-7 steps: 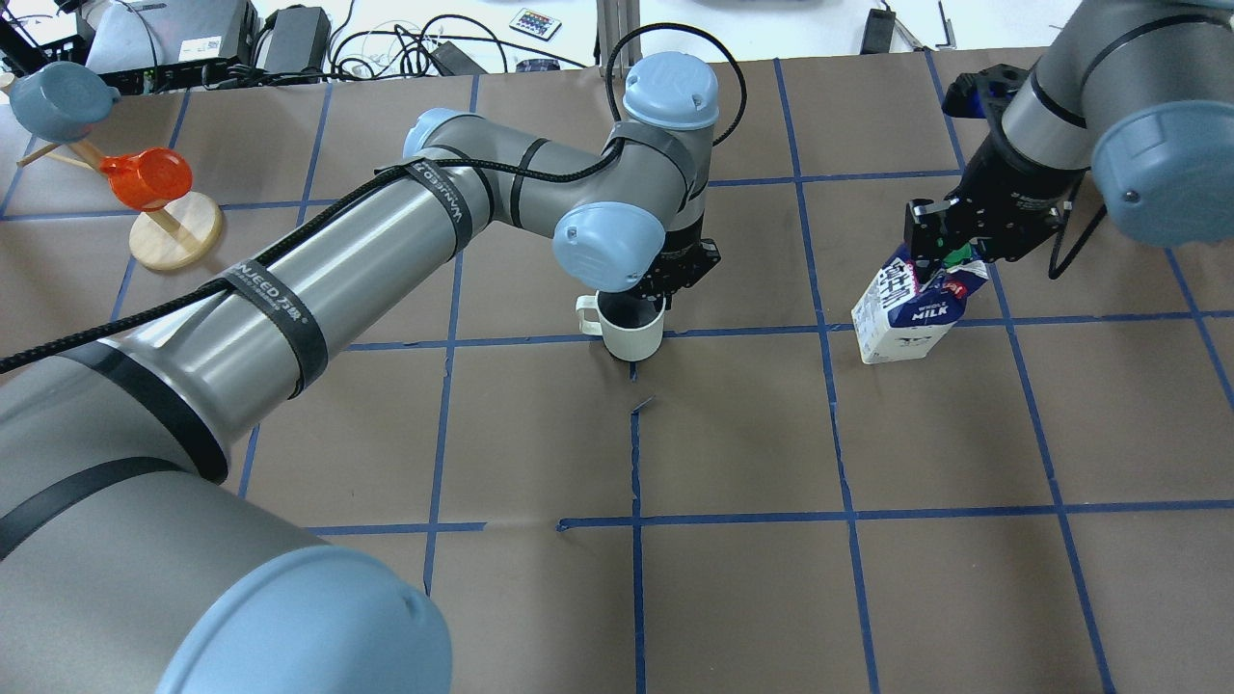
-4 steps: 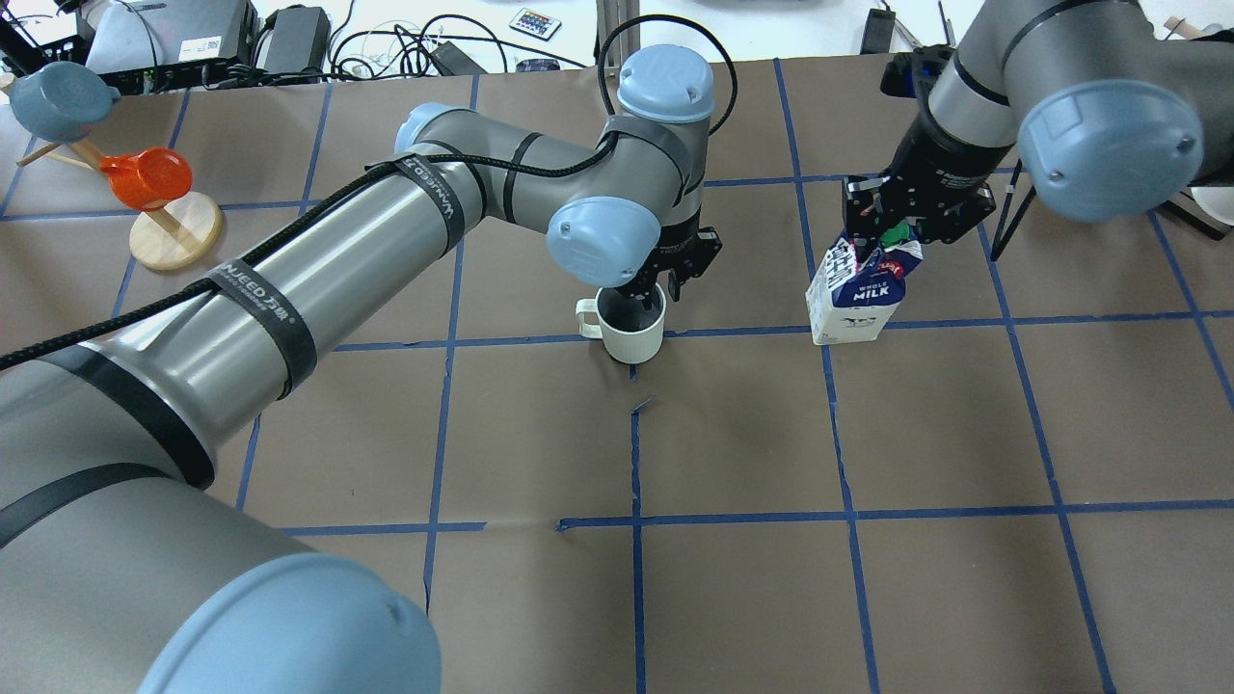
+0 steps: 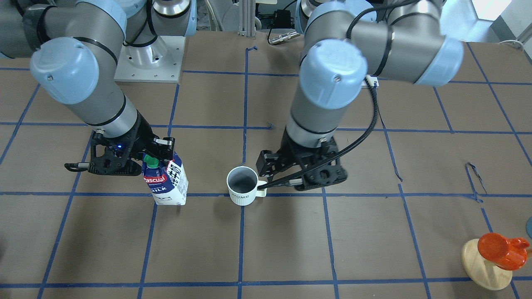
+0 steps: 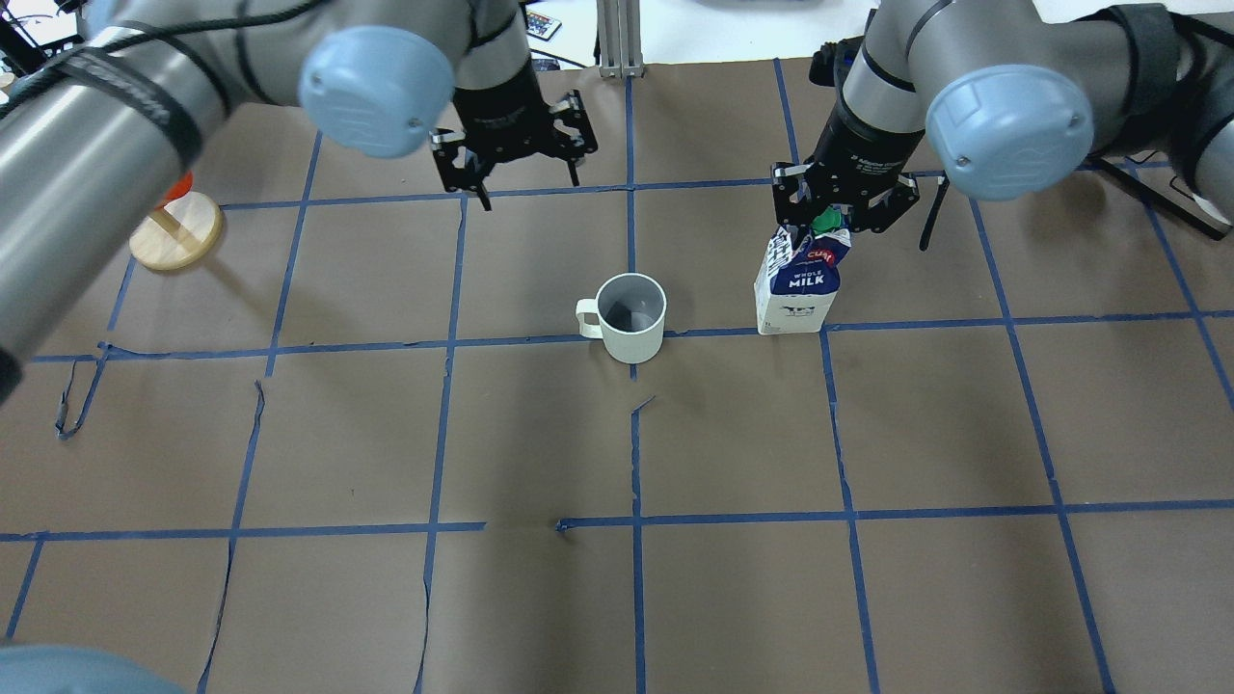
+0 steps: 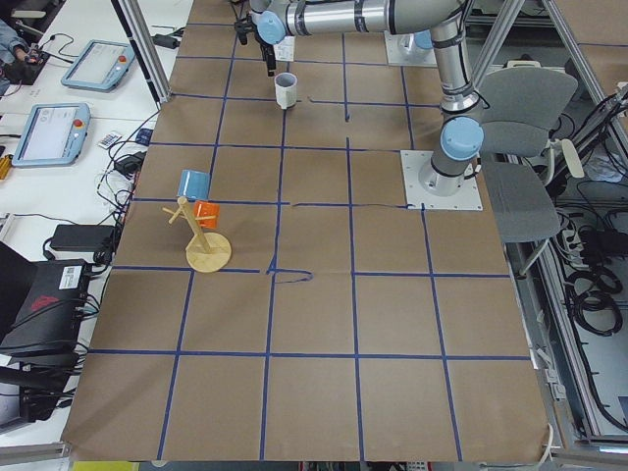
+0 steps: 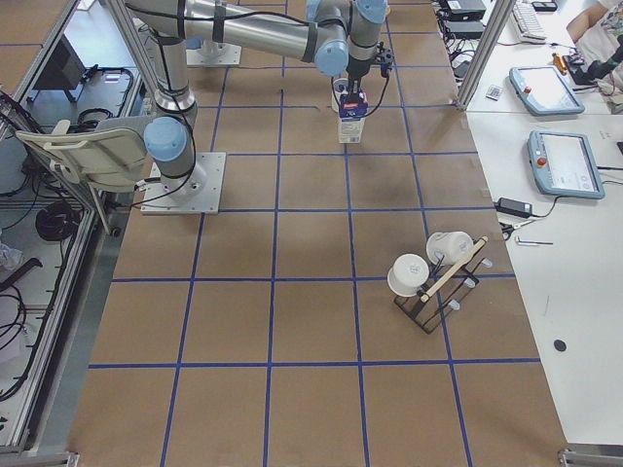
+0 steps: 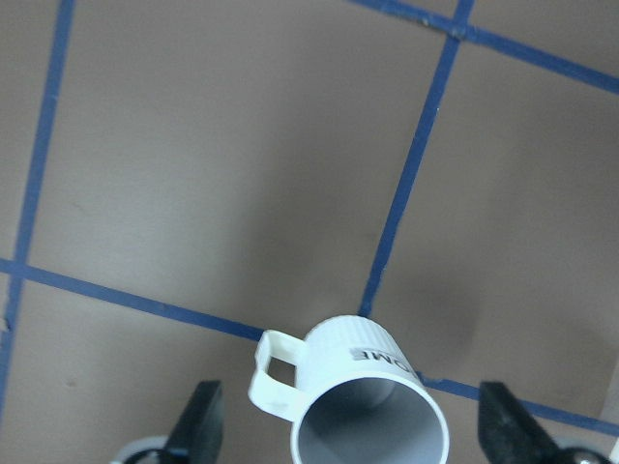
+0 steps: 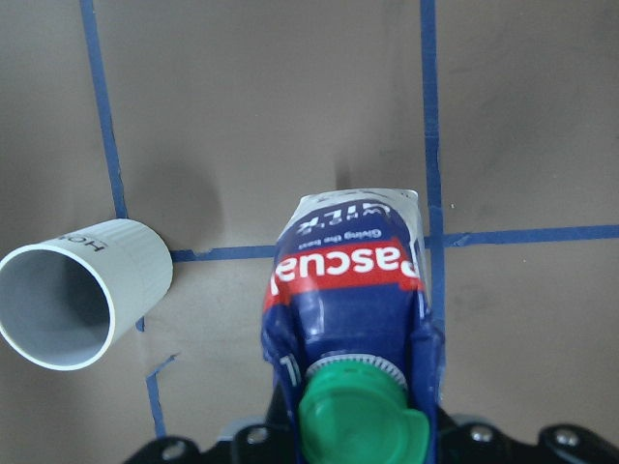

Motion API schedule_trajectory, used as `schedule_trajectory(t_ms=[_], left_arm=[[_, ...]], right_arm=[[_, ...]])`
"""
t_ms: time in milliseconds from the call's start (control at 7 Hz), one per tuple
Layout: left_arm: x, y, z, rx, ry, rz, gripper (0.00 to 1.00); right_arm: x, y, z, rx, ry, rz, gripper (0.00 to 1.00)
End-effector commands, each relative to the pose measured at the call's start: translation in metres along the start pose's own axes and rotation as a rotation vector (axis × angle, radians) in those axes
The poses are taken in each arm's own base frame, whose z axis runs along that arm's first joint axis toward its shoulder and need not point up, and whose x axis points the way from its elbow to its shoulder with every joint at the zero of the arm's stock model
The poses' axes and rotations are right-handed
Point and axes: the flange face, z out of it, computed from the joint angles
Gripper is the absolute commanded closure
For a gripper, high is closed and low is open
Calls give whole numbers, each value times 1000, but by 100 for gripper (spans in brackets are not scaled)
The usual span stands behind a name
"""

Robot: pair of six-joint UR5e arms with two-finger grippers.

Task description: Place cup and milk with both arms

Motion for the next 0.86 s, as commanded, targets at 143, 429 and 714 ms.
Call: schedule_trajectory(t_ms=[143,429,714], left_arm=[[-113,71,-71,-79,-14,138,0],[-131,101,-57,-54,-72,138,0],[-139,77,-75,66,-158,130,0]], right_arm=[[-53,-1,35,15,-1,72,75],[-68,4,37,11,-49,103,74],[-79,7,40,12,-51,99,74]])
